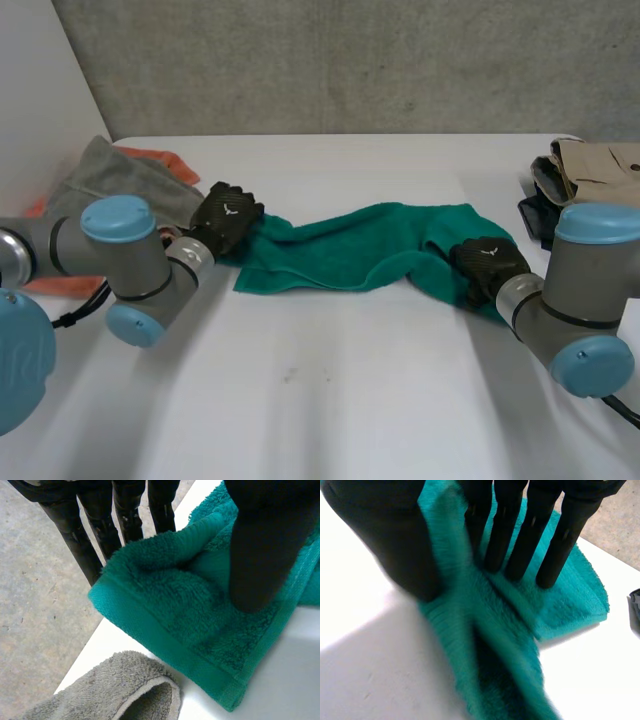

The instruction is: Fold the laundry.

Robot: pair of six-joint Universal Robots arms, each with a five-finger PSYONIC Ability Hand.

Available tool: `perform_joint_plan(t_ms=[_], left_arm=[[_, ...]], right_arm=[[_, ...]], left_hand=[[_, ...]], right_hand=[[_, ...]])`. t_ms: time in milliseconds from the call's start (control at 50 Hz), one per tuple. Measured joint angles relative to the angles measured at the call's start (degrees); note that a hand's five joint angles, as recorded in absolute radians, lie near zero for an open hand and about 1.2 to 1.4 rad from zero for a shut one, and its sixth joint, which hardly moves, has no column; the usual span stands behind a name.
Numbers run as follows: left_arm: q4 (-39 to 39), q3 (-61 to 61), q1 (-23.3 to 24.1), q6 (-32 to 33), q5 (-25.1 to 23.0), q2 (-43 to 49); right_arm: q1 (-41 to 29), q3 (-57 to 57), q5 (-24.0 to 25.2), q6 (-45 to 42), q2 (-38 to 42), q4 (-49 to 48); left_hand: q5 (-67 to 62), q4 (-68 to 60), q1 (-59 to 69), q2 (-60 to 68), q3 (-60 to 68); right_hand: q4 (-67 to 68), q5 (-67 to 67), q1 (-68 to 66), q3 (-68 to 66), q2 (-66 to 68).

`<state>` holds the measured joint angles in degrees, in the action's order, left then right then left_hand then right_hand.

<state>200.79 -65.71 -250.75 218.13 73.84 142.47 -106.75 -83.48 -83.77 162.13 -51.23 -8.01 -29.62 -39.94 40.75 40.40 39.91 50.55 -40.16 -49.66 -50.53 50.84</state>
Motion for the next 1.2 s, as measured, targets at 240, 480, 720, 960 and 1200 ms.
perform_joint_plan(t_ms=[240, 480, 720, 960, 1200], left_arm=[[1.5, 0.0, 1.12, -1.0, 2.11, -3.2], [-8.25, -9.63, 2.58, -10.3, 7.2, -29.91], [-35.67, -10.63, 2.41, -14.32, 7.16, -43.84], [-36.55, -2.65, 1.67, -14.22, 7.59, -24.58], [-7.03, 27.32, 1.91, -14.8, 10.21, -12.45]], right_arm=[[-0.77, 1.24, -4.17, 0.02, -4.36, -0.22], [-0.04, 2.04, -4.24, -14.5, -25.03, 10.28], [0.24, 6.38, -4.27, -32.05, -36.96, 29.94], [2.26, 8.3, -4.43, -33.57, -21.14, 24.88], [1.32, 28.42, -8.24, -31.73, -8.08, -18.2]], left_hand=[[-25.54, -28.54, 23.33, 27.92, 27.97], [-25.55, -28.57, 23.33, 27.96, 28.15], [-25.55, -28.58, 23.33, 28.01, 28.16], [-25.55, -28.79, 23.33, 28.08, 28.27], [-25.55, -28.79, 23.33, 28.08, 28.28]], right_hand=[[17.9, -16.37, -13.93, -17.39, 16.31], [17.93, -16.37, -13.93, -17.39, 16.31], [17.95, -16.37, -13.93, -17.4, 16.31], [18.01, -16.37, -13.93, -17.61, 16.31], [18.14, -16.37, -13.93, -17.61, 16.31]])
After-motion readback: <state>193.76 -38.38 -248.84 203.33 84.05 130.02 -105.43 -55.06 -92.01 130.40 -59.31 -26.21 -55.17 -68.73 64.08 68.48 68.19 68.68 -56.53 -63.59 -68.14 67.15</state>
